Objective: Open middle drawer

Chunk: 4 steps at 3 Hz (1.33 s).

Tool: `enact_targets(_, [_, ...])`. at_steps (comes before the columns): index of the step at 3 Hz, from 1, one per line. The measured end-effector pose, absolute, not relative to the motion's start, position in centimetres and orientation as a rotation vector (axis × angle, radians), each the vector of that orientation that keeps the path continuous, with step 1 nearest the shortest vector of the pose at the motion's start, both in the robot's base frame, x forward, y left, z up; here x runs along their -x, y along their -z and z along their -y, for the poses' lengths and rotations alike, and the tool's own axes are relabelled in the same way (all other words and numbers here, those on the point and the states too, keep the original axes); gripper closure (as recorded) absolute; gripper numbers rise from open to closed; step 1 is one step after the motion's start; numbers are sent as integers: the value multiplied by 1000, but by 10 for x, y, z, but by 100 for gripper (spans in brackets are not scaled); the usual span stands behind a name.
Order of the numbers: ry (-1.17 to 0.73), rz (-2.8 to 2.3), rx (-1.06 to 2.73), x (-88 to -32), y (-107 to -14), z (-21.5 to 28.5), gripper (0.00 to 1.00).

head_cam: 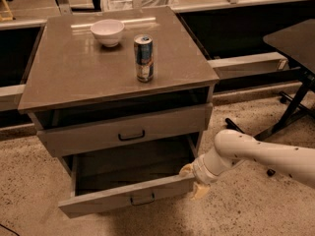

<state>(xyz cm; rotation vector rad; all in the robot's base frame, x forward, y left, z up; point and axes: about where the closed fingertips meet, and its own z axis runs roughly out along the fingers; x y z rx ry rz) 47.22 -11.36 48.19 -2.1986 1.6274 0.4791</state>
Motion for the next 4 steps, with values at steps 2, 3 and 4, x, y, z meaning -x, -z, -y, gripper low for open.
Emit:
enact_targets(2, [-387, -1497, 2105, -518, -512, 79, 41])
enact_targets(3, [-340, -1503, 2067, -550, -507, 69, 55])
enact_targets(4, [-319, -1553, 2049, -575, -483, 68, 78])
